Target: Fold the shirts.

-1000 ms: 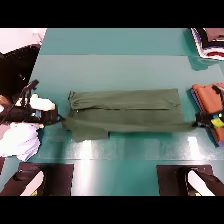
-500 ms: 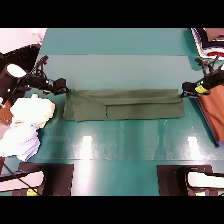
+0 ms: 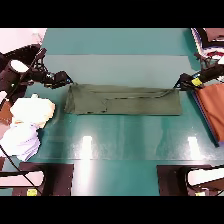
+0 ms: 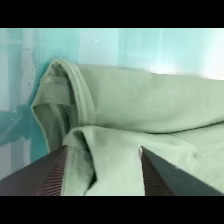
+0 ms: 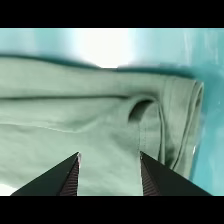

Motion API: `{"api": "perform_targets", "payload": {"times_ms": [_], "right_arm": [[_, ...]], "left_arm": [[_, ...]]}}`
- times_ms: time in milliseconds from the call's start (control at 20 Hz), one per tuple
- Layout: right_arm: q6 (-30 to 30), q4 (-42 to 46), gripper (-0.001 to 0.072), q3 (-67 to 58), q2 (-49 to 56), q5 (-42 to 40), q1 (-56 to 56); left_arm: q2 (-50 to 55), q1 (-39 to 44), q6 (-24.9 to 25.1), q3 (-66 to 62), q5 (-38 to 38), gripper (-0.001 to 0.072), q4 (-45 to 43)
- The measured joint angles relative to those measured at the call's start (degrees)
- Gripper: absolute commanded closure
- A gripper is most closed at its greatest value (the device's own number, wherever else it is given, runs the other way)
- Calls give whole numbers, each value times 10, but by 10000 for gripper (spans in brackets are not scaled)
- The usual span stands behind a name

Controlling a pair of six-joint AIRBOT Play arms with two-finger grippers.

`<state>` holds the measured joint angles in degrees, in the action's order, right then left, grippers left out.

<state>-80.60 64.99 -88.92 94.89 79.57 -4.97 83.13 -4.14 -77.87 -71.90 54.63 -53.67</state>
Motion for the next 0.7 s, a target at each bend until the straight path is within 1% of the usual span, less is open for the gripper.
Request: {"api": "perform_targets", "payload": {"times_ms": [50,100,200,400,600,650,700], "right_arm": [[8,-13,277,2,0,13,-16],[17,-24,268,10,-3,26,-33],[31,-36,141,38,-12,43,-69],[54,-55,135,111,-12,50,-128],[94,-106,139,155,15,36,-145],[99,-115,176,156,23,34,-143],[104,-126,337,154,31,34,-136]], "left_arm": [[0,0,0,-6,14,404,0],[0,0,0,-12,29,663,1],[0,0,2,-19,57,672,7],[0,25,6,-25,80,681,24],[2,88,-2,-26,59,682,30],[4,104,-9,-26,50,682,30],[6,122,-15,-27,38,682,31]]}}
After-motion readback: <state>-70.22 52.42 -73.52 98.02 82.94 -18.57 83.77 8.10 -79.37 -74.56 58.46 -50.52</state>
